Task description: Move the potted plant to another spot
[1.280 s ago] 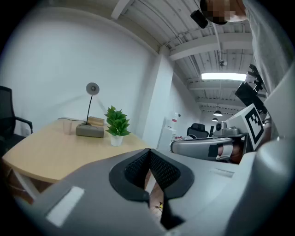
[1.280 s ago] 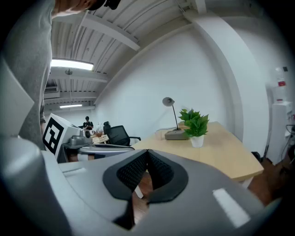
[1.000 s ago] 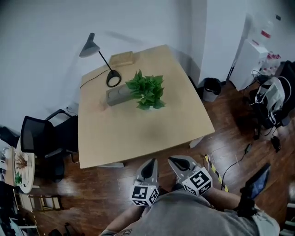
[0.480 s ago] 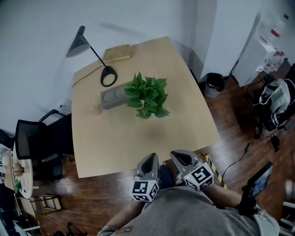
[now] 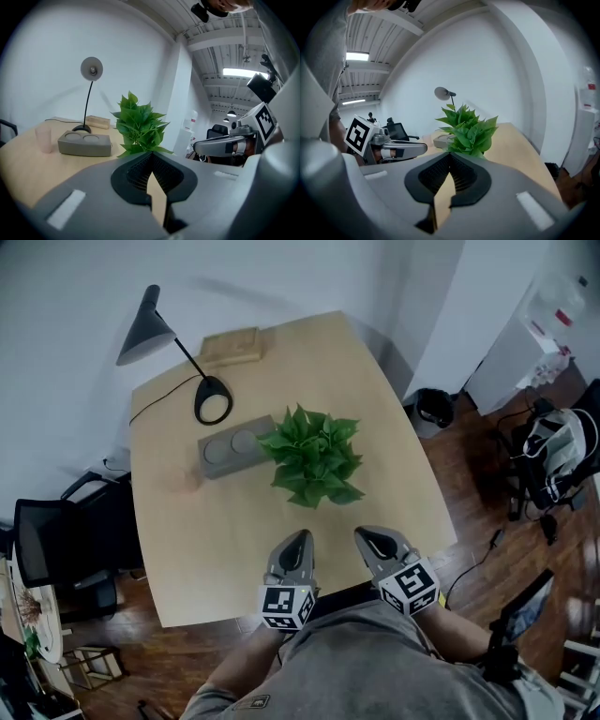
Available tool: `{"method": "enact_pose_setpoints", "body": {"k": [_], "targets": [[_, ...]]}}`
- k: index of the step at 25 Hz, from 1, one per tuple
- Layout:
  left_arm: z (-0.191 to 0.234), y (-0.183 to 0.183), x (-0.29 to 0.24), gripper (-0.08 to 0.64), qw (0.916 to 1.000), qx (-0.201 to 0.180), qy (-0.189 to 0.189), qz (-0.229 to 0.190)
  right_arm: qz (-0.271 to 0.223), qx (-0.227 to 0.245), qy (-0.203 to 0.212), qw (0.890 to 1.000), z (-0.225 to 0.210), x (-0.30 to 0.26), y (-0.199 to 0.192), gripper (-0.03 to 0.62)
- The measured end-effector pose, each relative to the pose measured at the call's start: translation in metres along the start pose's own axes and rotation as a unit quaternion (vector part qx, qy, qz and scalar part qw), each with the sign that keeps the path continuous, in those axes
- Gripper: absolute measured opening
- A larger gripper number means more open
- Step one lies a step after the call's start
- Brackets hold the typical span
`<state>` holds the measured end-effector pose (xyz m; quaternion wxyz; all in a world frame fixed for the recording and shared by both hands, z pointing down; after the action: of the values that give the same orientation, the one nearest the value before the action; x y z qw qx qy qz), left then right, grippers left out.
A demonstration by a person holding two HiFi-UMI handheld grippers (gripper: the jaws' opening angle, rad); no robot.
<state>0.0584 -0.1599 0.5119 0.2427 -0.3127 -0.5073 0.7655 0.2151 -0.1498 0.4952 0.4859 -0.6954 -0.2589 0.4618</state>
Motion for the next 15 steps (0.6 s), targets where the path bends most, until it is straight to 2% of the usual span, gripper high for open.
{"method": "enact_pose_setpoints", "body": {"k": [4, 8, 13, 15], "targets": [[0.02, -0.014, -0.008, 0.0, 0.9997, -0.003, 0.011, 0.021, 0.015, 0.011, -0.004, 1.0, -0.015, -0.017, -0.011, 0.005], [0.045, -0.038, -0.022, 0.003, 0.9979, -0.026, 0.025, 0.055, 0.039, 0.034, -0.003, 0.999, -0.04, -0.037, -0.028, 0.006], [0.073, -0.064, -0.042, 0.059, 0.9927, -0.064, 0.019, 0.1, 0.065, 0.053, 0.008, 0.996, -0.067, -0.064, -0.048, 0.024], [0.082, -0.07, -0.055, 0.095, 0.9905, -0.078, 0.009, 0.112, 0.078, 0.073, 0.025, 0.994, -0.073, -0.077, -0.057, 0.086]]}}
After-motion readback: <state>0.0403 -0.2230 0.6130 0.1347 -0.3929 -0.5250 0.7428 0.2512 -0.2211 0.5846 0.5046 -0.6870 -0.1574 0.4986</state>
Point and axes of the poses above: the fingertips, and each gripper's own axes: x backward along the fingers, z to its left, y out of its top, the point moved 5 cm from there along x, backward along the fingers, and after that the axes turned 12 degrees about -y, right-handed, at the moved point
